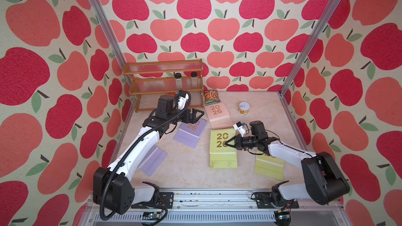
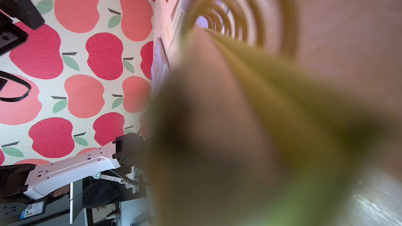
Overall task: Stack the calendars
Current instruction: Place the calendar at the center of the board.
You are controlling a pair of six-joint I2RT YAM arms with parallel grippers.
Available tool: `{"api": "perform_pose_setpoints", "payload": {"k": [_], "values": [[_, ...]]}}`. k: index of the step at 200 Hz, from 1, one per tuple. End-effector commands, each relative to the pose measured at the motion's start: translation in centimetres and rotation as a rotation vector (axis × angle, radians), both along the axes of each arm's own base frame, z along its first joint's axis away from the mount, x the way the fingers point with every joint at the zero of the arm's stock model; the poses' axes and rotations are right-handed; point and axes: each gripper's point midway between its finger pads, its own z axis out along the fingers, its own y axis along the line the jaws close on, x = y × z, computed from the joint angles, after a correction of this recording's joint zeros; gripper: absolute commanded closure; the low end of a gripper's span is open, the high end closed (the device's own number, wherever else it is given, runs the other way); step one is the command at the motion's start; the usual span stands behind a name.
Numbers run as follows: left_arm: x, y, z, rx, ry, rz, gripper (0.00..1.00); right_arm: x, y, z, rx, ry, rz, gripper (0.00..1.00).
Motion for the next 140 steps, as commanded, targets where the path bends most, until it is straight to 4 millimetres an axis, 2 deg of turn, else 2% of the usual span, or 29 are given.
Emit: {"api": "perform_pose_setpoints", "payload": {"k": [1,53,133,140], "values": [[0.0,1.3,-1.0,0.054,0.003,0.045,0.0,-0.8,-0.2,-0.2,0.0,0.002,0.009,1.0],[0.1,1.5,-1.6,0.064,0.018,0.054,0.0,-1.8,-0.5,-3.6,-0.059,0.074,0.011,1.0],[0.0,1.6,-2.0,0.068,0.025,0.049,0.0,-2.4,-1.6,-6.8,-0.178,0.127,-0.02,1.0],[0.0,1.6,-2.2,0.069,0.028,0.049,0.0,-2.4,-1.8,-7.0,-0.199,0.122,-0.019,0.97]]}}
